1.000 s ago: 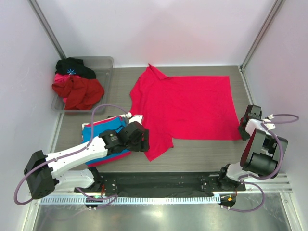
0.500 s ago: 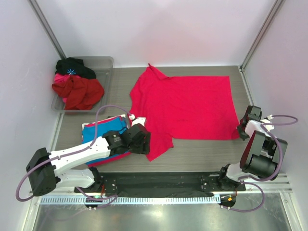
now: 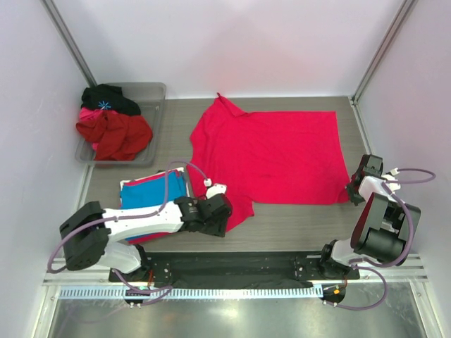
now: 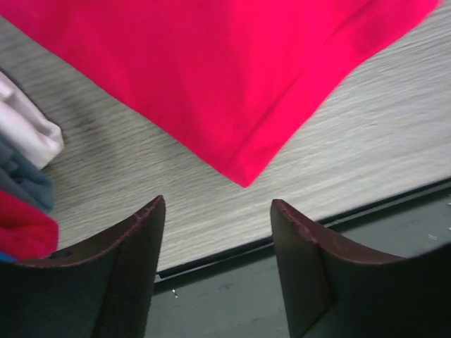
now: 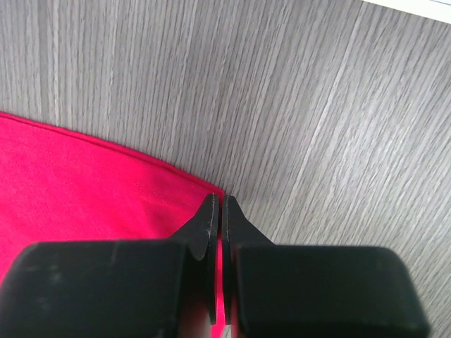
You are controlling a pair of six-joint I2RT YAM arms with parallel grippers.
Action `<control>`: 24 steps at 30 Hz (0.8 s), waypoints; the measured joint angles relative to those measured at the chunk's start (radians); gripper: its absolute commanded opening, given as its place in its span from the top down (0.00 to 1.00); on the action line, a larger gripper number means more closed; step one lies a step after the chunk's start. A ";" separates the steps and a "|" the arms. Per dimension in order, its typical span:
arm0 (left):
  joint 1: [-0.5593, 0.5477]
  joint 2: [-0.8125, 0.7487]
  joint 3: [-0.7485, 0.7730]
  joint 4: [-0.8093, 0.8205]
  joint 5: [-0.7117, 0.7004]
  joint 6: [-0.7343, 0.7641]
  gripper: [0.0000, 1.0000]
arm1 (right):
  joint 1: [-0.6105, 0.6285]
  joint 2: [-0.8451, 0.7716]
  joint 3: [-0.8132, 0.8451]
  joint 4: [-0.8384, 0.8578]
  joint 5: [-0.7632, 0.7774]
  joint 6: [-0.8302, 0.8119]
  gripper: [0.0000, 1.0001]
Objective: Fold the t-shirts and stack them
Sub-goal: Fold the tshirt
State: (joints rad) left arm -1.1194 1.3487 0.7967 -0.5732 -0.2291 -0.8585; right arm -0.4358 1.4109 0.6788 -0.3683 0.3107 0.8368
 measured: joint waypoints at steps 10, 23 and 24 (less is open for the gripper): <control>-0.061 0.244 0.092 0.010 -0.042 -0.032 0.58 | 0.000 -0.005 0.000 -0.007 -0.011 0.000 0.99; -0.063 0.267 0.119 -0.013 -0.115 -0.074 1.00 | 0.000 -0.042 0.000 -0.010 -0.020 0.000 0.99; -0.063 0.263 0.123 -0.025 -0.115 -0.071 1.00 | 0.000 -0.042 0.000 -0.013 -0.022 0.000 0.99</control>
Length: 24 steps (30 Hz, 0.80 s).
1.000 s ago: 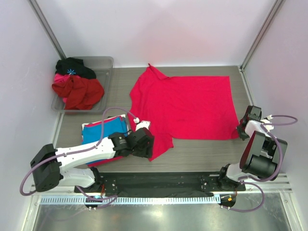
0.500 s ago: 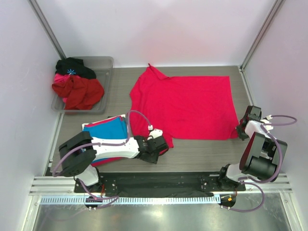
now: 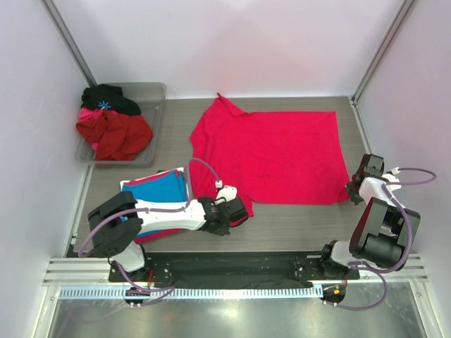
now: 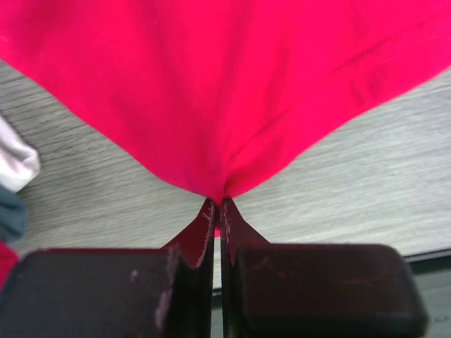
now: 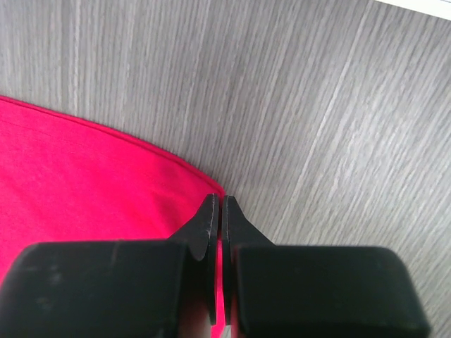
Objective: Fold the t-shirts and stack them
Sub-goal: Fold the tshirt
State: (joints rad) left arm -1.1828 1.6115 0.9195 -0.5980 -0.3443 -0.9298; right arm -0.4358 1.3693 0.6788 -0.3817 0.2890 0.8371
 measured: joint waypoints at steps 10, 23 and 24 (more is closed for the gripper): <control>0.114 -0.139 0.250 -0.103 0.019 0.128 1.00 | 0.019 0.000 0.067 -0.047 -0.002 0.005 0.99; 0.409 -0.068 0.405 -0.119 0.078 0.269 1.00 | 0.053 0.093 0.263 -0.113 0.000 0.030 0.99; 0.419 -0.053 0.426 -0.117 0.079 0.279 1.00 | 0.053 0.109 0.288 -0.117 0.000 0.030 0.99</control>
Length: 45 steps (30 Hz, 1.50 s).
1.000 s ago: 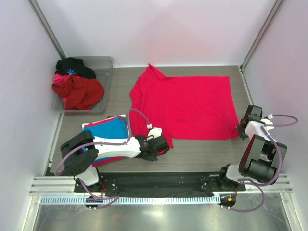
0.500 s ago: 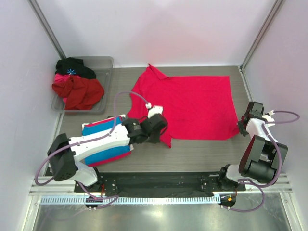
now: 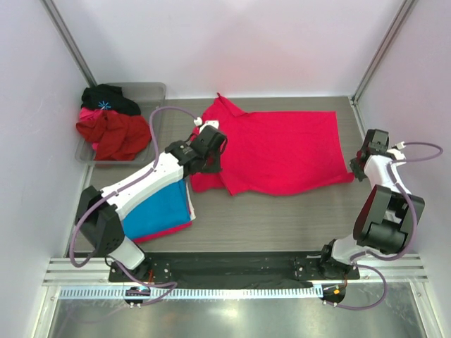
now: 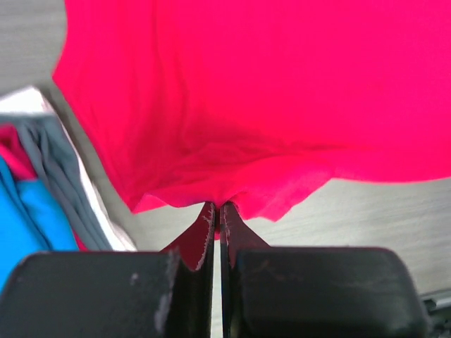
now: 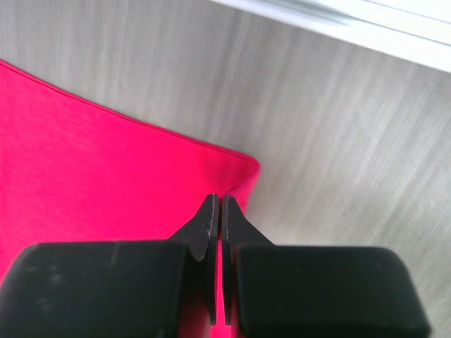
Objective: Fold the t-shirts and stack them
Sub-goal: Fold the tshirt
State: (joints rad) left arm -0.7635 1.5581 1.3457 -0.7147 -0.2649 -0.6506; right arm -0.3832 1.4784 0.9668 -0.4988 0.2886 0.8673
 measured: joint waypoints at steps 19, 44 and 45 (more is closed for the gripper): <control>0.113 0.409 0.518 -0.056 -0.130 0.141 1.00 | 0.029 0.266 0.262 -0.037 -0.007 0.020 0.99; 0.142 0.402 0.502 -0.128 -0.136 0.192 1.00 | 0.051 0.343 0.390 -0.067 -0.022 0.027 0.99; 0.142 0.404 0.512 -0.133 -0.137 0.193 1.00 | 0.051 0.349 0.396 -0.068 -0.023 0.027 0.99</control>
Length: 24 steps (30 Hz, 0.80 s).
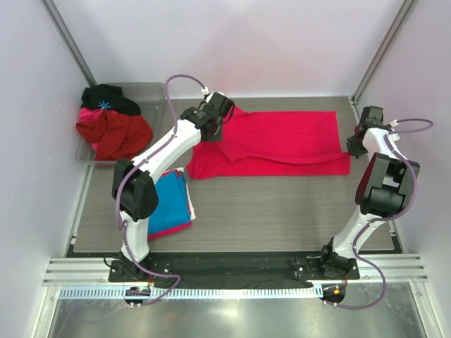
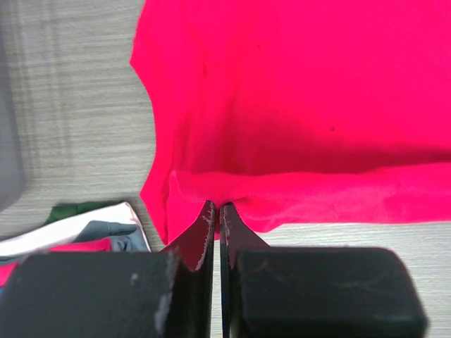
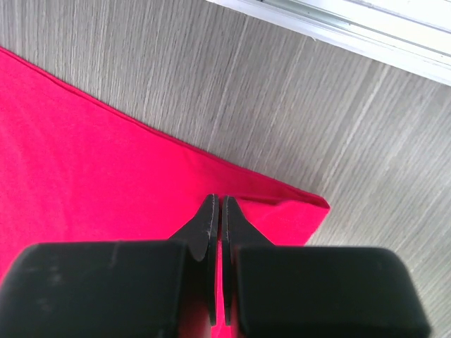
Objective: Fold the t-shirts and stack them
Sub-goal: Fold the tshirt
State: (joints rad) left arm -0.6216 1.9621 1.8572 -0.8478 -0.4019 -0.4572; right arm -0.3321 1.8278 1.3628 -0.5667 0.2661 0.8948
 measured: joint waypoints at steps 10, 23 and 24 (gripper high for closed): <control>0.000 0.038 0.105 -0.049 -0.054 0.022 1.00 | -0.003 0.089 0.042 -0.013 -0.012 0.000 0.99; 0.037 0.239 0.254 -0.084 -0.068 0.051 0.65 | -0.004 0.171 0.124 0.011 -0.057 -0.009 0.30; 0.045 0.247 0.254 -0.077 -0.062 0.053 0.60 | -0.003 0.167 0.117 0.033 -0.064 -0.021 0.24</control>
State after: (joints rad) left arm -0.5762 2.2093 2.1113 -0.9253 -0.4641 -0.4042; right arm -0.3355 1.9953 1.4803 -0.5335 0.2020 0.8734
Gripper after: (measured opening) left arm 0.305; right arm 0.655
